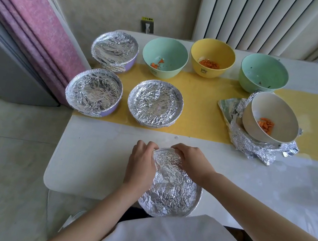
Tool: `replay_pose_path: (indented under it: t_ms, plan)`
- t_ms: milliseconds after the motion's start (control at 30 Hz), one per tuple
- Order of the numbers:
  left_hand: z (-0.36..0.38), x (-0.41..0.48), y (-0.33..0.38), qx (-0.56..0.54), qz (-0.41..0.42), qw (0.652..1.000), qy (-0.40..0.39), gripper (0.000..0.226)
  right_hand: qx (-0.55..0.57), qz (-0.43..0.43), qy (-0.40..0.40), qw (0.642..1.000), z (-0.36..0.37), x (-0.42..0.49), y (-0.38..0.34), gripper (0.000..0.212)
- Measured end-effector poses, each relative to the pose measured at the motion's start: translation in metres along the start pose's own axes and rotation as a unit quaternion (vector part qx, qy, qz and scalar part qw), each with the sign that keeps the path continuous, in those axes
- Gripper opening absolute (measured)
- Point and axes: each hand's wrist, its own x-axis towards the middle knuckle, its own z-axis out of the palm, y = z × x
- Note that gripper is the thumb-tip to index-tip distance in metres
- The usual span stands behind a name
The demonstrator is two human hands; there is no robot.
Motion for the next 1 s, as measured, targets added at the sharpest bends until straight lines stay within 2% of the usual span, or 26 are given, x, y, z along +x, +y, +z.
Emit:
replay_pose_path:
  t_ms: [167,367,500,667,800,933,1000]
  plan:
    - [0.0,0.008,0.001,-0.013,0.019,1.0,-0.016,0.015,-0.023,-0.003,-0.019,1.0,-0.001,0.002,0.002,0.029]
    - [-0.002,0.012,0.002,-0.02,0.017,0.999,-0.034,0.019,-0.075,-0.039,-0.105,0.991,-0.02,0.013,-0.007,0.027]
    - [-0.004,0.013,0.0,-0.014,0.018,0.999,-0.041,0.02,-0.074,-0.045,-0.086,0.992,-0.015,0.012,-0.019,0.03]
    - [-0.005,0.013,0.004,0.002,0.015,0.999,-0.047,0.021,-0.167,-0.051,-0.098,0.98,-0.016,0.01,-0.026,0.044]
    - [-0.005,0.012,0.008,0.006,0.015,0.999,-0.045,0.019,-0.201,-0.08,-0.128,0.968,-0.017,0.012,-0.03,0.038]
    - [-0.004,0.013,0.011,0.01,0.018,0.999,-0.046,0.019,-0.227,-0.081,-0.114,0.964,-0.017,0.012,-0.031,0.034]
    - [-0.004,0.013,0.011,0.01,0.022,0.999,-0.046,0.019,-0.201,-0.071,-0.107,0.971,-0.017,0.012,-0.027,0.031]
